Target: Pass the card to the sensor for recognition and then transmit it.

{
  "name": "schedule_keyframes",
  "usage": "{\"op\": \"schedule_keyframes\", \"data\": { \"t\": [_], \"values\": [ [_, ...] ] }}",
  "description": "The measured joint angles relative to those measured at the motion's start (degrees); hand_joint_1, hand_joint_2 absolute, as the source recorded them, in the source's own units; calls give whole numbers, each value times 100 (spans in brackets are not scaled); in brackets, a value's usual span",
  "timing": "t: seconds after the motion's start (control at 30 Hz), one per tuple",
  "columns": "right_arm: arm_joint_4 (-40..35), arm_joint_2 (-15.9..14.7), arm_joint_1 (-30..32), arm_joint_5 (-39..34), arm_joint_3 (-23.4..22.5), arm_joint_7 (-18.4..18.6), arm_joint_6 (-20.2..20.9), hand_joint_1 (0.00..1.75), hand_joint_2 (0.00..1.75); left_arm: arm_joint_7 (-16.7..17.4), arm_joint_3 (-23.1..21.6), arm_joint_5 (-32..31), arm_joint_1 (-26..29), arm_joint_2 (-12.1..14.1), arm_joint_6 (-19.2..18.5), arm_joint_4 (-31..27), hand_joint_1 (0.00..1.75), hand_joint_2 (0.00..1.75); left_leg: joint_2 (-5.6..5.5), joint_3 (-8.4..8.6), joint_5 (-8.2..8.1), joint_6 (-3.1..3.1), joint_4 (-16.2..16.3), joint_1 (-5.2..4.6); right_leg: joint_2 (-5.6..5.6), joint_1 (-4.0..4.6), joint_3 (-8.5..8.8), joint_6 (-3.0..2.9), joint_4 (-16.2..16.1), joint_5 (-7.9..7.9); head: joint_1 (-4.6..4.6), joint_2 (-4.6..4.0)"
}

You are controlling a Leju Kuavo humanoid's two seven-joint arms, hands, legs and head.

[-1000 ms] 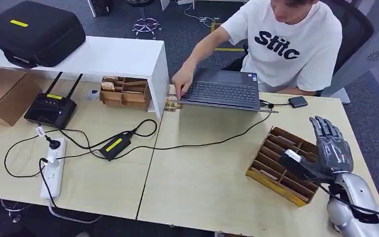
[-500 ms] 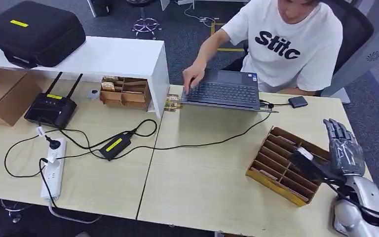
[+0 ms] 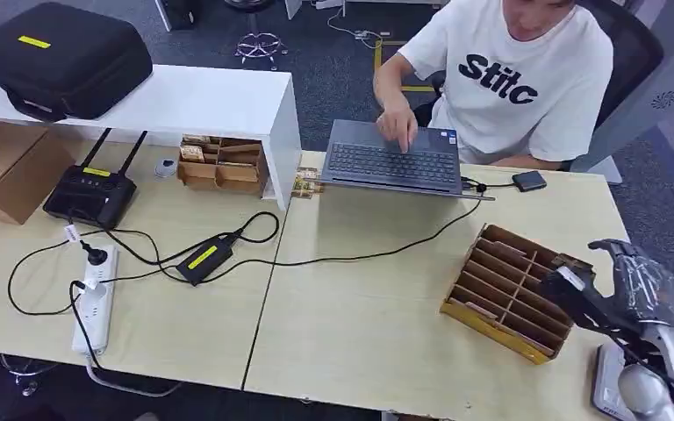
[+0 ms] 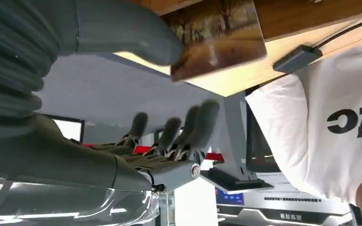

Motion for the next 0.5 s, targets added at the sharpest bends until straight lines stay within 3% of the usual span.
{"op": "schedule_keyframes", "data": {
  "t": [0.3, 0.4, 0.43, 0.47, 0.5],
  "values": [
    [2, 0, 13, 0, -31, -61, 22, 164, 175, 0, 2, -15, -1, 0, 2, 0, 0, 175, 0, 0, 0, 0, 0, 0, 0, 0, 0, 0, 0, -1, 0, 0],
    [0, 0, 13, -11, -31, -96, 64, 152, 175, -2, 4, -15, -1, 0, 2, 0, 0, 175, 0, 0, 0, 0, 0, 0, 0, 0, 0, 0, 0, 0, 2, 0],
    [0, 0, 13, -11, -31, -103, 70, 120, 175, -2, 4, -17, -1, 0, 2, 0, 0, 175, 1, 0, 0, 0, 0, 0, 0, 0, 0, 0, 0, 0, 0, 0],
    [0, 0, 13, -13, -33, -105, 79, 14, 175, -2, 4, -17, -1, 0, 2, 0, 0, 175, 1, 0, 0, 0, 0, 0, 0, 0, 0, 0, 0, 0, 0, 0],
    [0, 0, 13, -13, -33, -109, 81, 14, 175, -2, 4, -17, 0, 0, 2, 0, 0, 175, 1, 0, 0, 0, 0, 0, 0, 0, 1, 0, 0, 0, 0, 0]
  ]
}}
